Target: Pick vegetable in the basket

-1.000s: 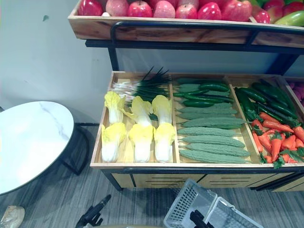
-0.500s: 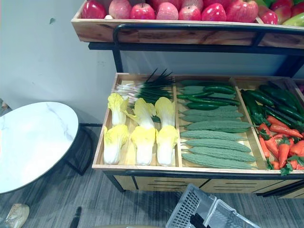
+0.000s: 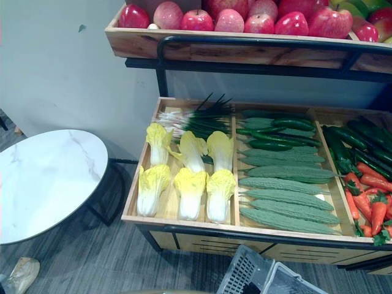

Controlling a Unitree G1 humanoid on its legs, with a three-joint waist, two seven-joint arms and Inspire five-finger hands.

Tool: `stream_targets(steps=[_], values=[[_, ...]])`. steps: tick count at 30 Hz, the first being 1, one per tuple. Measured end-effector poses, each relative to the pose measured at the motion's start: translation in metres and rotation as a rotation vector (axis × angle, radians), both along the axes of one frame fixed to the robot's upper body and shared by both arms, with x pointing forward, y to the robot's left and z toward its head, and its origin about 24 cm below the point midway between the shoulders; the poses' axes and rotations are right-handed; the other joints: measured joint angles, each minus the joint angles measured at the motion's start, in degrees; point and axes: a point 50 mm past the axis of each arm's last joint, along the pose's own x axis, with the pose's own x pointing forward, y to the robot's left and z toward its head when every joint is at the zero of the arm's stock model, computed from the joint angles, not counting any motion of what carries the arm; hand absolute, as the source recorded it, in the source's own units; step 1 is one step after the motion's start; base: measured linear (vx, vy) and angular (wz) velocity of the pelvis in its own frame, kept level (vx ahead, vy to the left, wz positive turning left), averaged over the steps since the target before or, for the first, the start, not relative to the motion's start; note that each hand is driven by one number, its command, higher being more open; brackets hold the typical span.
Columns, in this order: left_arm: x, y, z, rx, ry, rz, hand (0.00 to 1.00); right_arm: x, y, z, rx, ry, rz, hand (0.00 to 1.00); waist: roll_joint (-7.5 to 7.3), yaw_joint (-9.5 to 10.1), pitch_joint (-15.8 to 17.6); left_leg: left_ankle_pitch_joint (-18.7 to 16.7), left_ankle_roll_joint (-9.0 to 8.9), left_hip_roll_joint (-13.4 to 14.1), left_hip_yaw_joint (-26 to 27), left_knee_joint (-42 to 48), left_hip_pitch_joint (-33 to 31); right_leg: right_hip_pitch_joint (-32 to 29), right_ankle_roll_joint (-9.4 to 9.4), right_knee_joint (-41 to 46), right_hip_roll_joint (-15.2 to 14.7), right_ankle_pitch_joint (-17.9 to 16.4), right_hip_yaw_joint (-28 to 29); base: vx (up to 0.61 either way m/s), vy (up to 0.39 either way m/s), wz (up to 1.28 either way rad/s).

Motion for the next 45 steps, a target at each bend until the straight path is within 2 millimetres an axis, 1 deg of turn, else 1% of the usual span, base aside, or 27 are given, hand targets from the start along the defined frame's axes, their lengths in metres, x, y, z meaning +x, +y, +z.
stream_targets(steps=[1, 2, 4, 5, 6, 7, 8, 9, 11, 13, 20, 22, 23, 25, 28, 29, 32, 34, 37, 41, 45], values=[[0.01, 0.002, 0.011, 0.04, -0.026, -0.035, 1.0, -0.001, 0.0, 0.0, 0.0, 0.003, 0.0, 0.0, 0.07, 0.19, -0.32, 0.02, -0.03, 0.05, 0.54, 0.01, -0.08, -0.13, -0.01, 0.0, 0.05, 0.01, 0.09, 0.05, -0.002, -0.11], [0.038, 0.004, 0.047, 0.17, -0.088, -0.163, 1.0, -0.004, -0.001, 0.0, -0.004, 0.006, 0.009, 0.0, 0.31, 0.61, -1.08, 0.16, -0.26, 0.19, 1.52, 0.27, -0.04, -0.39, -0.15, 0.0, 0.17, 0.12, 0.76, 0.04, -0.004, -0.15], [0.056, 0.003, 0.07, 0.252, -0.111, -0.264, 1.0, -0.005, -0.002, 0.001, -0.008, 0.009, 0.022, 0.0, 0.61, 0.63, -1.45, 0.26, -0.4, 0.26, 2.23, 0.3, 0.12, -0.43, -0.2, 0.01, 0.24, 0.19, 1.1, 0.01, -0.011, -0.17], [0.082, -0.005, 0.102, 0.37, -0.135, -0.436, 1.0, -0.007, -0.005, 0.001, -0.016, 0.013, 0.049, 0.0, 1.19, 0.45, -2.39, 0.33, -0.51, 0.63, 2.64, 0.31, 0.12, -0.79, -0.25, 0.04, 0.61, 0.73, 1.59, -0.01, -0.016, -0.15], [0.085, -0.007, 0.106, 0.385, -0.139, -0.462, 1.0, -0.007, -0.005, 0.001, -0.017, 0.013, 0.049, 0.0, 1.37, 0.41, -2.51, 0.36, -0.55, 0.7, 2.72, 0.31, 0.09, -0.93, -0.25, 0.07, 0.67, 0.88, 1.68, -0.02, -0.019, -0.2], [0.098, -0.017, 0.123, 0.442, -0.157, -0.56, 1.0, -0.006, -0.008, 0.002, -0.025, 0.011, 0.052, 0.0, 2.13, 0.29, -2.98, 0.39, -0.59, 1.03, 3.33, 0.32, 0.1, -1.6, -0.3, 0.17, 1.0, 1.41, 2.26, -0.01, -0.007, -0.18], [0.104, -0.022, 0.13, 0.466, -0.167, -0.605, 1.0, -0.006, -0.009, 0.002, -0.029, 0.01, 0.06, 0.0, 2.45, 0.24, -3.08, 0.4, -0.59, 1.14, 3.81, 0.32, 0.11, -1.77, -0.38, 0.17, 1.09, 1.61, 2.59, -0.05, -0.017, -0.28], [0.115, -0.035, 0.142, 0.513, -0.185, -0.7, 1.0, -0.005, -0.011, 0.003, -0.034, 0.011, 0.083, 0.0, 2.87, -0.17, -3.25, 0.41, -0.59, 1.21, 4.29, 0.32, 0.14, -1.79, -0.4, 0.17, 1.18, 1.67, 3.03, -0.05, -0.017, -0.2], [0.123, -0.046, 0.15, 0.54, -0.185, -0.789, 1.0, -0.003, -0.011, 0.003, -0.038, 0.002, 0.084, 0.0, 3.02, -0.81, -3.23, 0.4, -0.59, 1.35, 4.35, 0.32, 0.26, -1.82, -0.38, 0.32, 1.29, 1.68, 3.26, -0.05, -0.025, -0.12], [0.128, -0.057, 0.156, 0.553, -0.19, -0.892, 1.0, -0.002, -0.011, 0.004, -0.037, -0.005, 0.083, 0.0, 3.0, -0.8, -3.17, 0.32, -0.57, 1.64, 5.01, 0.32, 0.2, -2.48, -0.38, 0.7, 1.58, 1.68, 4.03, -0.07, -0.03, -0.15], [0.128, -0.067, 0.16, 0.533, -0.162, -1.037, 1.0, 0.0, -0.008, 0.004, -0.033, -0.012, 0.08, 0.0, 2.86, -0.69, -2.7, -0.65, -0.08, 1.77, 5.54, 0.29, 0.32, -2.64, -0.39, 0.61, 1.81, 1.69, 4.84, -0.04, -0.008, -0.05], [0.131, -0.074, 0.16, 0.523, -0.161, -1.084, 1.0, 0.0, -0.009, 0.004, -0.033, -0.012, 0.08, 0.0, 2.88, -0.6, -2.67, -0.52, -0.29, 1.76, 5.55, 0.29, 0.3, -2.63, -0.39, 0.53, 1.81, 1.69, 4.88, 0.0, -0.004, -0.02], [0.134, -0.08, 0.158, 0.509, -0.158, -1.13, 1.0, -0.001, -0.009, 0.004, -0.034, -0.011, 0.081, 0.0, 2.91, -0.57, -2.67, -0.44, -0.4, 1.74, 5.8, 0.29, 0.3, -2.65, -0.4, 0.37, 1.85, 1.68, 5.2, 0.0, -0.006, -0.05], [0.136, -0.085, 0.156, 0.49, -0.151, -1.162, 1.0, -0.001, -0.01, 0.004, -0.035, -0.011, 0.082, 0.0, 2.99, -0.56, -2.63, -0.4, -0.43, 1.72, 5.96, 0.3, 0.3, -2.67, -0.4, 0.3, 1.86, 1.68, 5.35, 0.01, -0.007, -0.06], [0.143, -0.1, 0.146, 0.421, -0.119, -1.266, 1.0, 0.001, -0.011, 0.004, -0.038, -0.014, 0.085, 0.0, 3.1, -0.56, -2.56, -0.32, -0.54, 1.77, 6.7, 0.32, 0.41, -2.84, -0.46, 0.24, 1.98, 1.72, 5.84, 0.02, -0.016, -0.09], [0.146, -0.105, 0.14, 0.385, -0.096, -1.301, 1.0, 0.001, -0.011, 0.004, -0.037, -0.014, 0.085, 0.0, 3.12, -0.63, -2.58, -0.3, -0.56, 1.8, 6.99, 0.32, 0.59, -2.8, -0.5, 0.25, 2.03, 1.75, 6.04, 0.02, -0.025, -0.08], [0.15, -0.111, 0.129, 0.315, -0.046, -1.331, 1.0, 0.001, -0.011, 0.004, -0.037, -0.014, 0.087, 0.0, 3.14, -0.81, -2.6, -0.3, -0.57, 1.83, 7.12, 0.33, 0.69, -2.78, -0.54, 0.26, 2.05, 1.77, 6.15, 0.0, -0.008, -0.02], [0.154, -0.116, 0.114, 0.214, 0.04, -1.345, 1.0, 0.001, -0.011, 0.004, -0.037, -0.013, 0.09, 0.0, 3.13, -0.84, -2.6, -0.29, -0.57, 1.85, 7.18, 0.33, 0.82, -2.79, -0.57, 0.33, 2.06, 1.79, 6.19, 0.0, 0.0, 0.0], [0.155, -0.118, 0.1, 0.112, 0.152, -1.333, 1.0, 0.001, -0.01, 0.004, -0.034, -0.014, 0.1, 0.0, 3.0, -0.93, -2.67, -0.3, -0.57, 1.87, 7.26, 0.33, 1.07, -2.84, -0.59, 0.46, 2.06, 1.81, 6.27, 0.0, 0.0, 0.0], [0.154, -0.116, 0.086, -0.002, 0.248, -1.309, 1.0, 0.002, -0.009, 0.004, -0.03, -0.014, 0.131, 0.0, 2.76, -0.91, -2.82, -0.3, -0.57, 1.88, 7.63, 0.33, 0.96, -3.4, -0.63, 0.83, 2.05, 1.83, 6.75, -0.02, -0.014, -0.03], [0.152, -0.11, 0.072, -0.054, 0.355, -1.277, 1.0, 0.002, -0.008, 0.004, -0.024, -0.015, 0.139, 0.0, 2.48, -0.89, -3.0, -0.3, -0.57, 1.85, 7.94, 0.32, 0.78, -3.48, -0.82, 0.85, 2.03, 1.95, 7.11, -0.06, -0.026, -0.05]])
